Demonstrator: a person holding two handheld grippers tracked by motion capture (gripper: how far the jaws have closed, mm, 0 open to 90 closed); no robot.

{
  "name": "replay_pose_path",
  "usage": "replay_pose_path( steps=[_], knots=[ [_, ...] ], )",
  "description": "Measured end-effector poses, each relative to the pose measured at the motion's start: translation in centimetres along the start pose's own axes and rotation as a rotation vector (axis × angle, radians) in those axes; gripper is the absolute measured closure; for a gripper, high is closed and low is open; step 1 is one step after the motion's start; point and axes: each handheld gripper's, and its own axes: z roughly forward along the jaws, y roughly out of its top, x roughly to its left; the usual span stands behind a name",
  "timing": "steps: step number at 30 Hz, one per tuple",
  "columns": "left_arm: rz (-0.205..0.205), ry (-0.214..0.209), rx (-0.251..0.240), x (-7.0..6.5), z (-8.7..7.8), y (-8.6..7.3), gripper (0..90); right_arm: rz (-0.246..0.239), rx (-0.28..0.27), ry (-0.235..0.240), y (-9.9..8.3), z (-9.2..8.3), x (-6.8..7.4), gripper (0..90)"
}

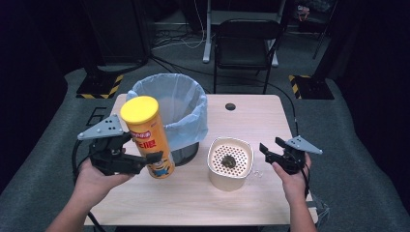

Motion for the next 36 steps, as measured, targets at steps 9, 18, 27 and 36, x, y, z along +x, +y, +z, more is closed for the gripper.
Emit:
replay_pose_path(
  steps=[9,18,27,36],
  knots=[
    [0.004,0.021,-0.020,0.7,-0.1,2.8,23.9,-0.003,0.011,0.002,-0.3,0.2,0.0,28.6],
    [-0.002,0.034,-0.033,1.5,-0.6,5.7,23.9,-0.014,0.027,-0.008,-0.5,0.6,0.3,28.6],
    [-0.028,0.050,-0.063,3.2,-0.3,7.6,23.9,-0.012,0.028,-0.001,-0.6,0.7,0.2,28.6],
    [-0.052,0.123,-0.047,6.2,1.9,8.0,23.8,-0.035,0.042,0.006,-0.8,1.1,0.7,28.6]
  ],
)
